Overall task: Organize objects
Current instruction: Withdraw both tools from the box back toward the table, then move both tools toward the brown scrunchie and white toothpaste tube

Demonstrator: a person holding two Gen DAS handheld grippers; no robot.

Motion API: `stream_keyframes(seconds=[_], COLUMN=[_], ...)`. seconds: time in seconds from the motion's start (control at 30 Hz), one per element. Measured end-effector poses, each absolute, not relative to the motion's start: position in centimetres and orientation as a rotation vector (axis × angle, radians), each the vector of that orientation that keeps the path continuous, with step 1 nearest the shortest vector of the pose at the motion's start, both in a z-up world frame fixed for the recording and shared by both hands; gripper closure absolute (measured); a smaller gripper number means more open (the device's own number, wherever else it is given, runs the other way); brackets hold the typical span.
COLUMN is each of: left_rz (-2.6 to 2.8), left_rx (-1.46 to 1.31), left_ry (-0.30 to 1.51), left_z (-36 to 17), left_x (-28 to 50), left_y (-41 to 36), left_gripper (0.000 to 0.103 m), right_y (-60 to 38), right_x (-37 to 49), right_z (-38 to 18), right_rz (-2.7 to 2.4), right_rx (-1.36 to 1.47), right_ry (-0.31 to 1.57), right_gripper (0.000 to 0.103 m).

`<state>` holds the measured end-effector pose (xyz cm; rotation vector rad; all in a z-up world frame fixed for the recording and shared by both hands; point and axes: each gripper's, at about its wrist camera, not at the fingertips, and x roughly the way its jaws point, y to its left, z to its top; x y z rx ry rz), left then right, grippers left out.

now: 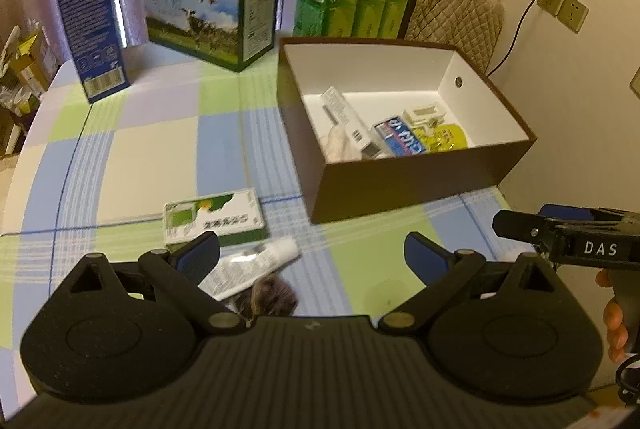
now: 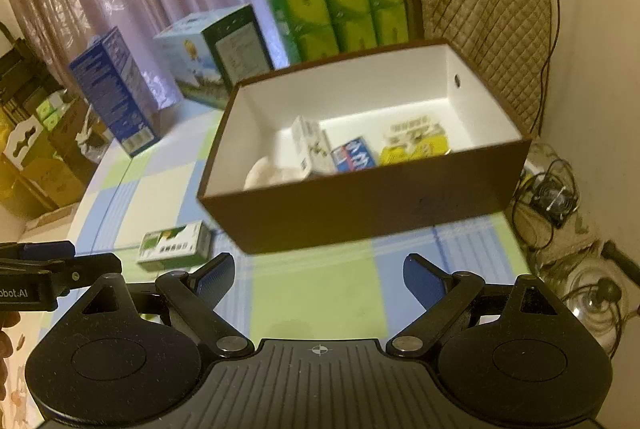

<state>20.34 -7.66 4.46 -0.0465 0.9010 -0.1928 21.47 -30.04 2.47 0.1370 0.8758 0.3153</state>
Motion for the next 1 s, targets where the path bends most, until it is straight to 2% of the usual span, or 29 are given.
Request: stream_keyframes(seconds=[0.6, 1.0], left_rz=[-0.093, -0.032], left_rx=[-0.1, -0.124], left_ry=[0.963, 0.993], left_z=[2.2, 0.4], left_x=[15.4, 14.8], left_y=[0.2, 3.7], left_gripper=[0.006, 0.006], right_y=[-22.2, -17.5], right_x=[17.5, 17.5], right_z=[-1.1, -3.5], right_rz=[0.422, 0.499], right_rx=[0.085, 0.023], right_ry=[0.97, 1.0], right_gripper=[0.014, 0.014])
